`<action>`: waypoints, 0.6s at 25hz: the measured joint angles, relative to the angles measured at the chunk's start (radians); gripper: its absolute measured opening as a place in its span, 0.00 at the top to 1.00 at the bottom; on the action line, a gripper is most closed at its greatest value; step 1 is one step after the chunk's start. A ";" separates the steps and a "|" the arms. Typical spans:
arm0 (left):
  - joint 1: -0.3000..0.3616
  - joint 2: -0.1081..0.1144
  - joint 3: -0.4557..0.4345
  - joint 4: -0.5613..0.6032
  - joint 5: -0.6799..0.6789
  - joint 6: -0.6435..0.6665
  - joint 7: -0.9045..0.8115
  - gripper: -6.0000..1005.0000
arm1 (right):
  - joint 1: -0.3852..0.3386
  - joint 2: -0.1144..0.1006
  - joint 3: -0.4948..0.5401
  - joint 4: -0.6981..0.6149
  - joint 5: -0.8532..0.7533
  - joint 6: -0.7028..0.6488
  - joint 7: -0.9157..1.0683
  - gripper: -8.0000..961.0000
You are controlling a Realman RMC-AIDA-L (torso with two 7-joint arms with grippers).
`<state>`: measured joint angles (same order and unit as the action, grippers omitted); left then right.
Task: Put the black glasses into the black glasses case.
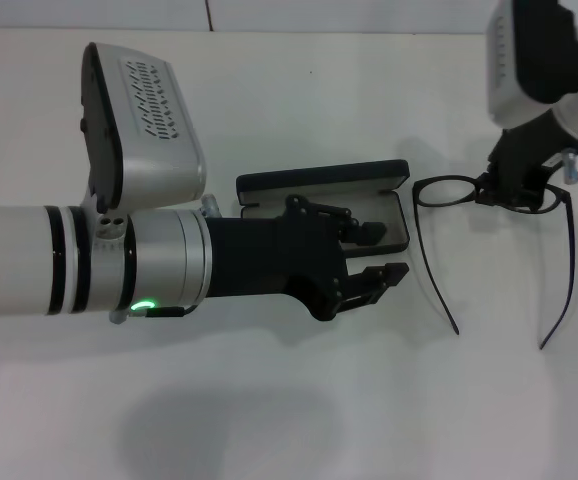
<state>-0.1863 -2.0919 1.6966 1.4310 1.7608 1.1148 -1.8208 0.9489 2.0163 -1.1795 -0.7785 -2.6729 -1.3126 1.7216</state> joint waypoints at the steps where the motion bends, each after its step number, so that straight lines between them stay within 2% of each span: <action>1: 0.000 0.000 0.000 0.000 0.000 0.001 0.000 0.62 | -0.019 0.001 0.000 -0.036 0.001 -0.021 0.012 0.79; 3: 0.000 0.000 0.000 0.000 -0.001 0.001 0.000 0.63 | -0.063 0.004 0.000 -0.108 0.007 -0.064 0.032 0.86; 7: 0.001 0.000 0.000 0.000 -0.007 0.002 0.000 0.63 | -0.151 0.007 0.000 -0.253 0.028 -0.154 0.082 0.86; 10: 0.001 0.000 -0.003 0.000 -0.038 0.008 0.001 0.63 | -0.245 0.007 0.005 -0.401 0.080 -0.230 0.120 0.86; 13: 0.001 0.000 -0.019 0.000 -0.114 0.048 0.005 0.63 | -0.342 0.007 0.035 -0.550 0.164 -0.294 0.150 0.86; 15: 0.001 0.001 -0.029 0.003 -0.175 0.085 0.009 0.64 | -0.379 0.008 0.080 -0.611 0.220 -0.336 0.162 0.87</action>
<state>-0.1852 -2.0914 1.6678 1.4336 1.5858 1.1994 -1.8117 0.5701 2.0241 -1.0996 -1.3896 -2.4532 -1.6485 1.8838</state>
